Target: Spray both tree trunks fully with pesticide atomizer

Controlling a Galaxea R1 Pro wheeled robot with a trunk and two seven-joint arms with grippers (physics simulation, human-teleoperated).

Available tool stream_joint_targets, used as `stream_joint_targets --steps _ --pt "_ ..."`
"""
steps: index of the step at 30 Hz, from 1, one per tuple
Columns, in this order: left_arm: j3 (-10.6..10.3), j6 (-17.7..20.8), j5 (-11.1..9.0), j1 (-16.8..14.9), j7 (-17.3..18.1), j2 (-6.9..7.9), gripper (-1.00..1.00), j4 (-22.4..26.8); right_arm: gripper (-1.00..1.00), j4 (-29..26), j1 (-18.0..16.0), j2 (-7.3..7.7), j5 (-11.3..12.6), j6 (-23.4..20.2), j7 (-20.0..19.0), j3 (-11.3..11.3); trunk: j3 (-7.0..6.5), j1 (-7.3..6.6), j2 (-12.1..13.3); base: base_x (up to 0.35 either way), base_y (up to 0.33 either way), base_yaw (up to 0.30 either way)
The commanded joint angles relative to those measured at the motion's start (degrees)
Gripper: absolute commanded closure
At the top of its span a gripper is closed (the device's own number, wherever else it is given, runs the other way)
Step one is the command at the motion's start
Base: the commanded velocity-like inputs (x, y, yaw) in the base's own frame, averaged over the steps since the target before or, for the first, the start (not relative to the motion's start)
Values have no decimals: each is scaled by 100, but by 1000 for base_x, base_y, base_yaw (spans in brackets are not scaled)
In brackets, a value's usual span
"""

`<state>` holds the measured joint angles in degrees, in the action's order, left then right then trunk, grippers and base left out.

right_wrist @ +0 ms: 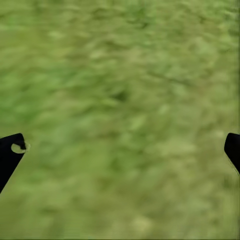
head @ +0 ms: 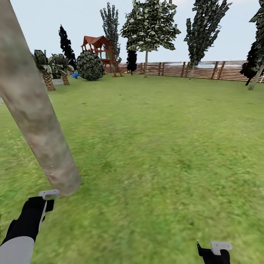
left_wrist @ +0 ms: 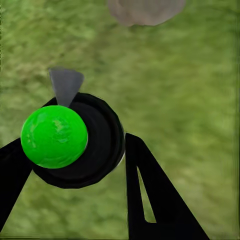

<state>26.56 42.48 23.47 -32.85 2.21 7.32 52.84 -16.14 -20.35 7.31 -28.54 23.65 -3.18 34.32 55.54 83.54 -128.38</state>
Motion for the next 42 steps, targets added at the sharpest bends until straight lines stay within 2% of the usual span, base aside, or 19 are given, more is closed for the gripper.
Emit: stream_joint_targets --steps 1,18,30,42 --pt "7 24 34 -5 25 -3 100 7 -100 5 -4 -1 -25 25 -33 48 5 0 -2 112 -266 256" --pt "7 24 36 -6 25 -3 100 -19 -100 5 -5 -1 -29 25 -33 48 5 0 -2 157 -253 274" --pt "2 24 34 -4 26 -3 100 -45 -100 5 -4 -1 -29 25 -33 48 5 0 -2 188 -225 46" --pt "6 24 34 -3 34 -3 100 -54 -100 5 -4 -1 -28 25 -33 48 5 0 -2 162 -236 262"
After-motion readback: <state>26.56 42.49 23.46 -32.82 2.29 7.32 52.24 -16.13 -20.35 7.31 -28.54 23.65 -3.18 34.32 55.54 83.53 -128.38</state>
